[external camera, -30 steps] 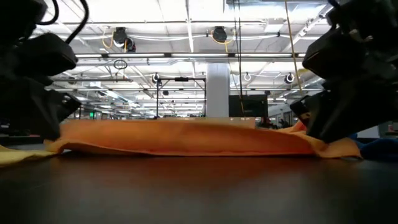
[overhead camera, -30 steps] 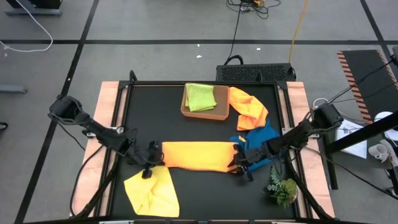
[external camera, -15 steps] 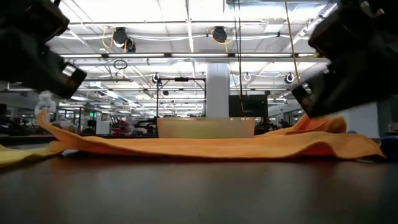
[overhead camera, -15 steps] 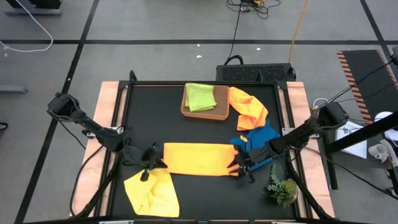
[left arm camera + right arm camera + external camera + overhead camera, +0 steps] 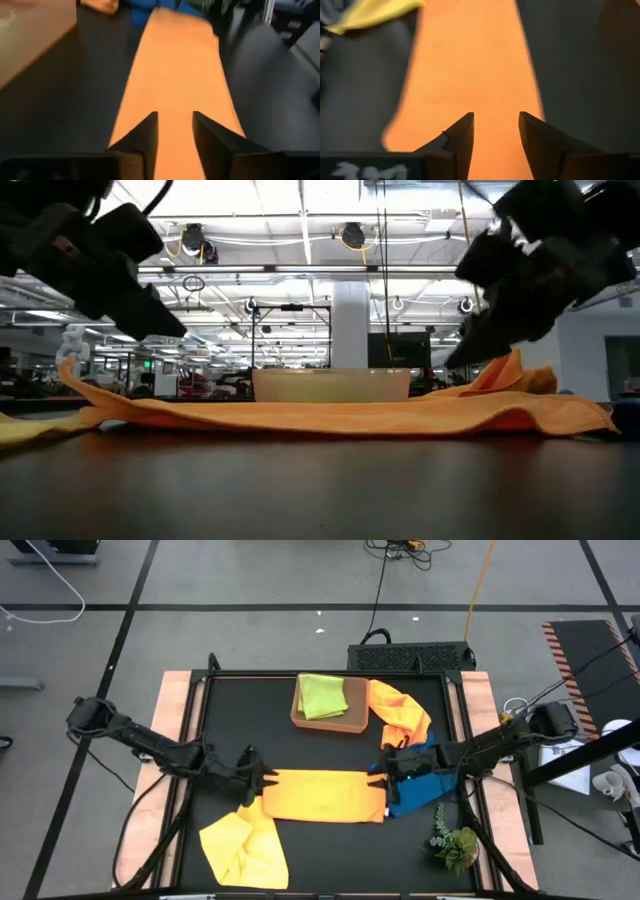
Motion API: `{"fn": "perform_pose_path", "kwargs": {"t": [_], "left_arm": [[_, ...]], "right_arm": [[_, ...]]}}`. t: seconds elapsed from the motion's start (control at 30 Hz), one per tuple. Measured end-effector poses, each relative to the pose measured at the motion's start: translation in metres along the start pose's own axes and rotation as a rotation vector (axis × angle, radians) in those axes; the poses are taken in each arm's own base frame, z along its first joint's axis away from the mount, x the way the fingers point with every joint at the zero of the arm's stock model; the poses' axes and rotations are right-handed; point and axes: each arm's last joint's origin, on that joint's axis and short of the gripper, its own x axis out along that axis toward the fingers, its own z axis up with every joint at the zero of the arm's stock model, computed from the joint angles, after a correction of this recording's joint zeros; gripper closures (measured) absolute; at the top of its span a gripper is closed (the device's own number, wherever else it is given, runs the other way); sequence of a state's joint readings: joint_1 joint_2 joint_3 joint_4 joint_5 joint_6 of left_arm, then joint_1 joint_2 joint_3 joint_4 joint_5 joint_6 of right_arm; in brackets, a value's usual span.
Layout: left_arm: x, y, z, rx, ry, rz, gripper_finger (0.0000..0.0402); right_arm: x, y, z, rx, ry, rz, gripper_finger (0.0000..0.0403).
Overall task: Fold microfiber towels
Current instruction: Fold the left orange microfiber cloth
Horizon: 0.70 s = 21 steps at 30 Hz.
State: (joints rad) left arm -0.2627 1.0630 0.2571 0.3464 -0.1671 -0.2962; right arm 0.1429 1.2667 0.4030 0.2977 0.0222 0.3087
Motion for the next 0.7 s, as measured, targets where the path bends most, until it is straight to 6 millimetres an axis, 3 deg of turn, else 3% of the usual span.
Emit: {"fn": "perform_pose_path", "kwargs": {"t": [0.13, 0.4, 0.57, 0.7], "left_arm": [[0.001, 0.008, 0.005, 0.002, -0.022, -0.005, 0.0238], [0.005, 0.017, 0.008, -0.016, -0.037, -0.001, 0.0215], [0.022, 0.017, 0.016, 0.014, -0.027, -0.028, 0.0215], [0.045, 0.016, 0.031, 0.069, -0.009, -0.011, 0.0215]], "right_arm": [[-0.001, -0.018, -0.006, 0.104, 0.088, -0.073, 0.0229], [-0.004, -0.033, -0.009, 0.259, 0.200, 0.051, 0.0217], [-0.005, -0.034, -0.014, 0.274, 0.251, 0.039, 0.0235], [-0.005, -0.034, -0.012, 0.243, 0.235, 0.047, 0.0275]]}}
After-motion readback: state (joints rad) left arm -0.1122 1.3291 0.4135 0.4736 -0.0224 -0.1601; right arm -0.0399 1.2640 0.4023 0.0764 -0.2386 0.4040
